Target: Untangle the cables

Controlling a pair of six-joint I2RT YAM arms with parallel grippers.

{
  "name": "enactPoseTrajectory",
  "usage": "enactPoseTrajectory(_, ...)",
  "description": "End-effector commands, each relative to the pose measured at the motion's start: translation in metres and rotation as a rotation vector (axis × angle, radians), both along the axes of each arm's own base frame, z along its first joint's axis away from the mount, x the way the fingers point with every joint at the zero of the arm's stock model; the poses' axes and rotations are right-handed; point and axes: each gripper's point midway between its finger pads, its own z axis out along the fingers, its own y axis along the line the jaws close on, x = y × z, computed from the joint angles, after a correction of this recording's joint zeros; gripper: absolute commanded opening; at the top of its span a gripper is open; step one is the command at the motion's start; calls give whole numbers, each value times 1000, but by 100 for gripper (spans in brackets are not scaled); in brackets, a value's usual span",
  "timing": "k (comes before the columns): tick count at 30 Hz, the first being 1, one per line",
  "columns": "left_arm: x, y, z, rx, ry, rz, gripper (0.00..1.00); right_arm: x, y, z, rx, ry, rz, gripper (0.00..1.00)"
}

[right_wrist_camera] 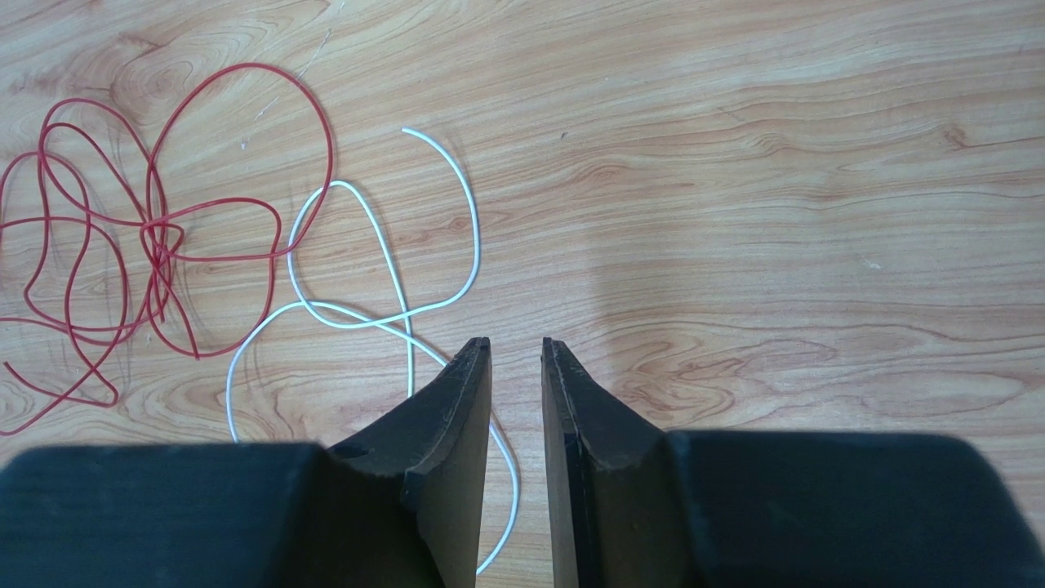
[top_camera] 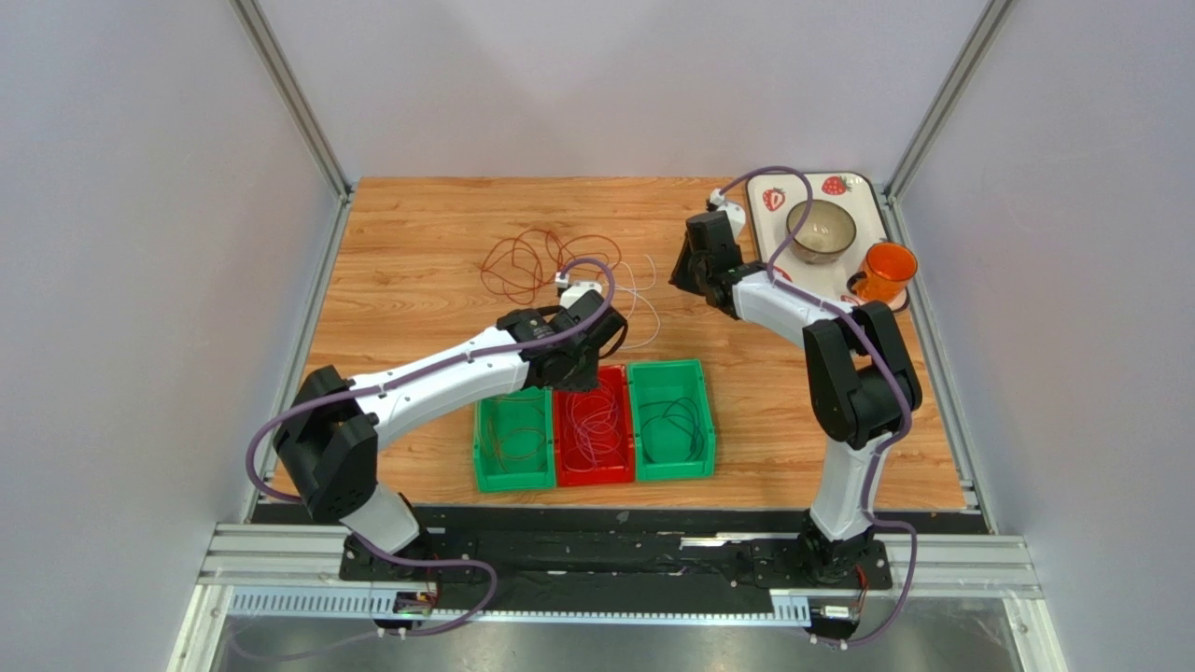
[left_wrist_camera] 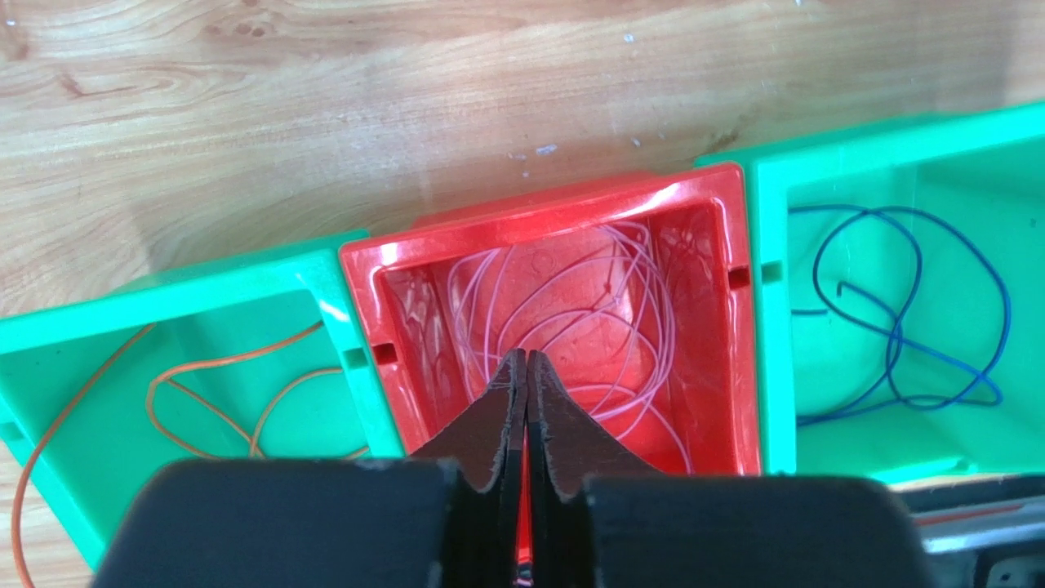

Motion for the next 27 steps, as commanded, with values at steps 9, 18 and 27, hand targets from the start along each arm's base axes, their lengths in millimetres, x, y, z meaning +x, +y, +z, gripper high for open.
enactPoseTrajectory(9, -16, -26, -16, -80, 93, -56, 0, 11, 3, 20, 34, -42, -12, 25)
enactPoseTrajectory(18, -38, -40, -51, -153, 195, -52, 0, 11, -2, 17, 35, -26, -25, 25)
enactPoseTrajectory(27, -44, -46, -59, -149, 217, -69, 0, 12, -4, 15, 40, -19, -32, 25)
